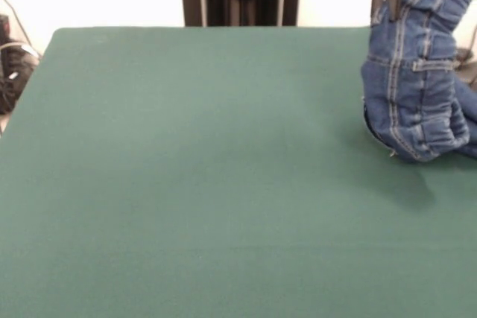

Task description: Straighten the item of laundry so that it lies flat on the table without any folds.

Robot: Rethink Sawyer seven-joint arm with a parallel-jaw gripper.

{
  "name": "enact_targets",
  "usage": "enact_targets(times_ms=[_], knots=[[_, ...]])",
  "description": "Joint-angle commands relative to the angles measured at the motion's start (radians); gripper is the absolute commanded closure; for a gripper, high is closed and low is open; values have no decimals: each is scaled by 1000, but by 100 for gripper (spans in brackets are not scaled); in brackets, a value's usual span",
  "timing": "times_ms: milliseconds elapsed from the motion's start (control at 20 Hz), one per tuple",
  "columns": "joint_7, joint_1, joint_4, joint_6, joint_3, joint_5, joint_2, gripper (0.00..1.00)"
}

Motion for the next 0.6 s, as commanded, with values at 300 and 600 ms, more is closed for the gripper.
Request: enact_targets(times_ms=[300, 600], knots=[[-324, -129, 247, -45, 179, -60, -88, 100], [-364, -245, 313, -29, 297, -30, -111, 100]])
